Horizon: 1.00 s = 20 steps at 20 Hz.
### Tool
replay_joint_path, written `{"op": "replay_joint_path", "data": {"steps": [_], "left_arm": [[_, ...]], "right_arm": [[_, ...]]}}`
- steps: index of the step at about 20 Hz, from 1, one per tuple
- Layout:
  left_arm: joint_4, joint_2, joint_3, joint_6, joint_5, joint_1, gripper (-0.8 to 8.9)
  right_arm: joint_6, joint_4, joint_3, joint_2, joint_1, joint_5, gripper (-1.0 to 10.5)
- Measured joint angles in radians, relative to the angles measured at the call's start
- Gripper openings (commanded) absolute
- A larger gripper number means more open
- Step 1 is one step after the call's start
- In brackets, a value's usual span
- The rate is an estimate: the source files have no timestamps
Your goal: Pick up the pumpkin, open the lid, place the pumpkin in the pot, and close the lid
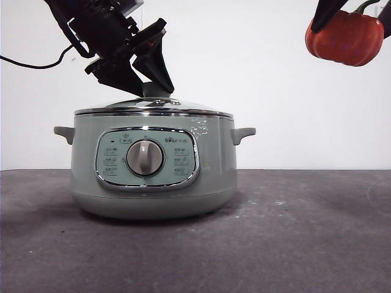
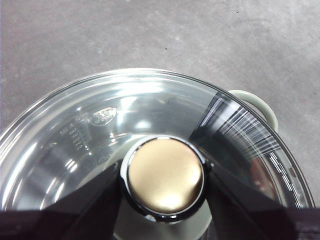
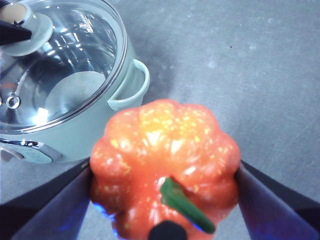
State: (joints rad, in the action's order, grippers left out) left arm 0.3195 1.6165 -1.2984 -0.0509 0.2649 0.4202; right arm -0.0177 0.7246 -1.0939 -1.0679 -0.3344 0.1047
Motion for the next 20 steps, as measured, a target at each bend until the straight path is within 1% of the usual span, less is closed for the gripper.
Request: {"op": "replay_joint_path", "data": {"steps": [2,5,10,13,15,17,20], "left_arm": [[0.001,-0.001,0.0,-0.001,0.0,-0.001,-0.08],[0.011,-0.013,-0.002,-0.001,0.0,-0.003,-0.08],[0.041,-0.126,-0.002,-0.001,-0.009,-0.008,-0.08],[0.088,-0.189,-0.002,-0.001,-0.012,-0.019,-0.08],[0.134,-0.239,-0.002,-0.001,-0.038,-0.023,-0.08],[0.178,-0.312,-0.002,-0.001,-0.069,-0.026,-0.08],[0.251,-0.44,-0.002,-0.001,-0.099,-0.031,-0.08]], "right_arm": [[0.0,0.0,0.0,0.0,0.0,0.001,-0.1],[0.0,0.0,0.0,0.0,0.0,0.05,-0.1],[0.0,-0.013,0.0,0.0,0.0,0.052,-0.1],[0.001,-0.035,0.0,0.0,-0.003,0.052,-0.1],[0.003,-0.08,0.0,-0.002,-0.027,0.06,-0.1],[0.006,-0.138,0.0,-0.014,-0.062,0.098,-0.1],[0.018,-0.214,-0.011,-0.079,-0.119,0.105,-0.1]]}}
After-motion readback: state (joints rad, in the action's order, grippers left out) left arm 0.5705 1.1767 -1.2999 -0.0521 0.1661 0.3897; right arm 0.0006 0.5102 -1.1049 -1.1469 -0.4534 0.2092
